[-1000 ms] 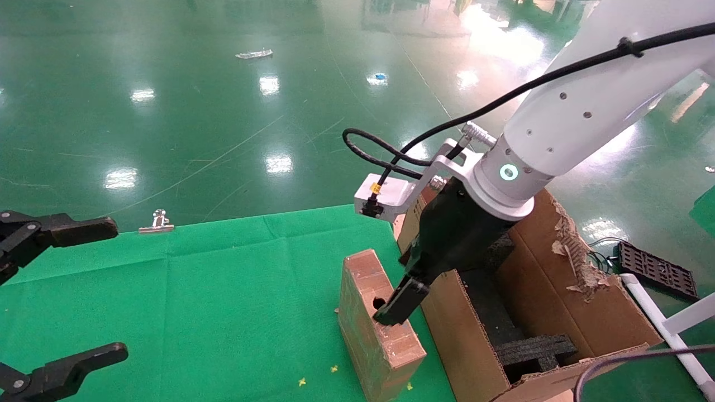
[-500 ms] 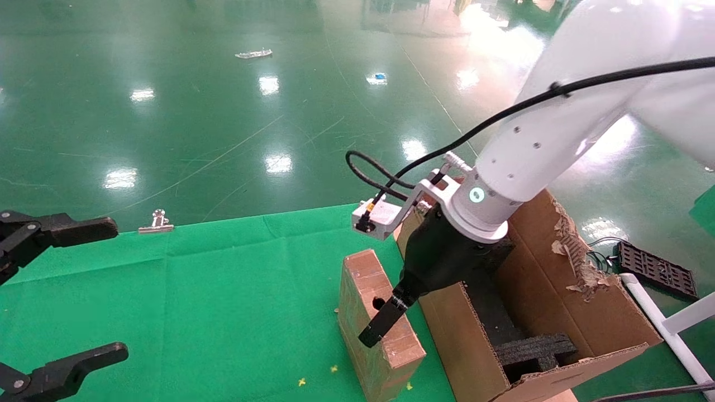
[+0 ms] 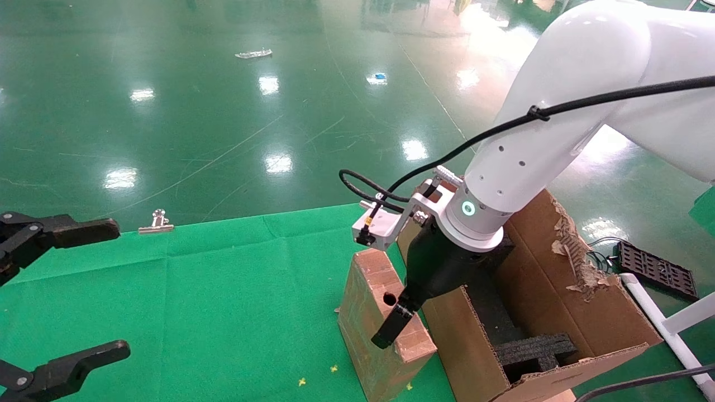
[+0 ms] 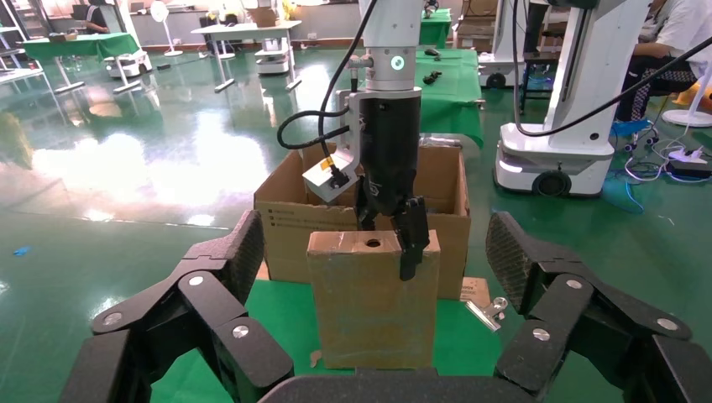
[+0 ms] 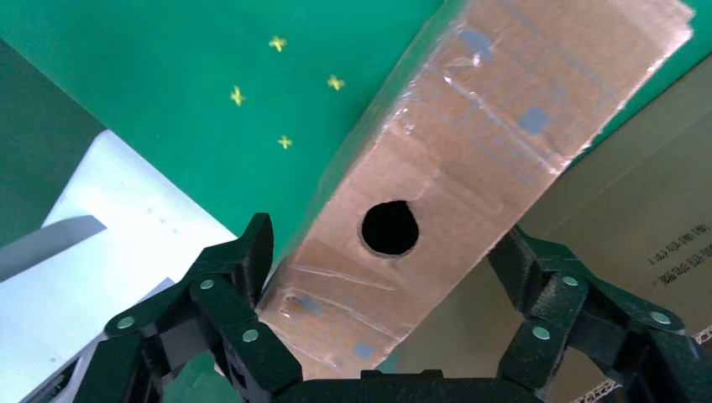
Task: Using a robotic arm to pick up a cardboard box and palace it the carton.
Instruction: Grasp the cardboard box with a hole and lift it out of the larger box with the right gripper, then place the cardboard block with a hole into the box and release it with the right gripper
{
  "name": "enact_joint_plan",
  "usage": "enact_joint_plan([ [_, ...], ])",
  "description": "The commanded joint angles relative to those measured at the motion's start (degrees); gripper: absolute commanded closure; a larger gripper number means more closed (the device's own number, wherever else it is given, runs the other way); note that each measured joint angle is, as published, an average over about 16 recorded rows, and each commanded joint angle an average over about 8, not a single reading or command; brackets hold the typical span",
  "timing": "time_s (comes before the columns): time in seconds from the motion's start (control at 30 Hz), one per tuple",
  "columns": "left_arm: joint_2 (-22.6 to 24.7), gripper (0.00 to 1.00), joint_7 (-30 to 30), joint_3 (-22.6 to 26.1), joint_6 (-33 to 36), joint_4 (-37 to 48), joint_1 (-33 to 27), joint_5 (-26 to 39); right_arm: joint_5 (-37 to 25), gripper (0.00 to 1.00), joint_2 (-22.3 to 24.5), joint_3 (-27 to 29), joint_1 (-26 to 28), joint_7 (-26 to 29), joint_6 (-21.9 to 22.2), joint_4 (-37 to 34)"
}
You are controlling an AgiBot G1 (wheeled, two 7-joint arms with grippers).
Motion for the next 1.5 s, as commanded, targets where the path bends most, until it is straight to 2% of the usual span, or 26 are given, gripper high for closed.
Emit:
enact_joint_plan([
  [0.03,0.00,1.00,0.00,0.01,0.00,0.00,0.00,0.00,-0.38,1.00,0.24,-0.17,-0.01,0.42,0.13,0.66],
  [0.47,-0.02,1.00,0.02,0.04,-0.02,0.00,-0.01,-0.03,-1.61,1.00,1.26,-0.58,-0.22,0.65,0.80,2.12],
  [0.73,-0.02,1.00,0.03,0.06,-0.02,0.00,-0.01,-0.04,-0.87,1.00,3.76,0.57,0.50,-1.46,2.02,2.67],
  [0.9,-0.03,1.00,0.03,0.07,-0.03,0.00,-0.02,-0.05,2.48,1.00,8.34,4.46,3.75,-5.93,4.05,1.90],
  [1.13,-0.04,1.00,0.04,0.09,-0.04,0.00,-0.02,-0.06,6.62,1.00,18.43,12.18,10.38,-16.47,9.33,-1.81],
  [1.3,-0.04,1.00,0.05,0.10,-0.04,0.00,-0.02,-0.07,3.22,1.00,23.40,14.01,14.72,-19.87,10.55,-7.03],
  [1.5,-0.05,1.00,0.06,0.11,-0.05,0.00,-0.03,-0.08,-3.67,1.00,26.86,12.56,17.85,-19.12,7.88,-12.75],
])
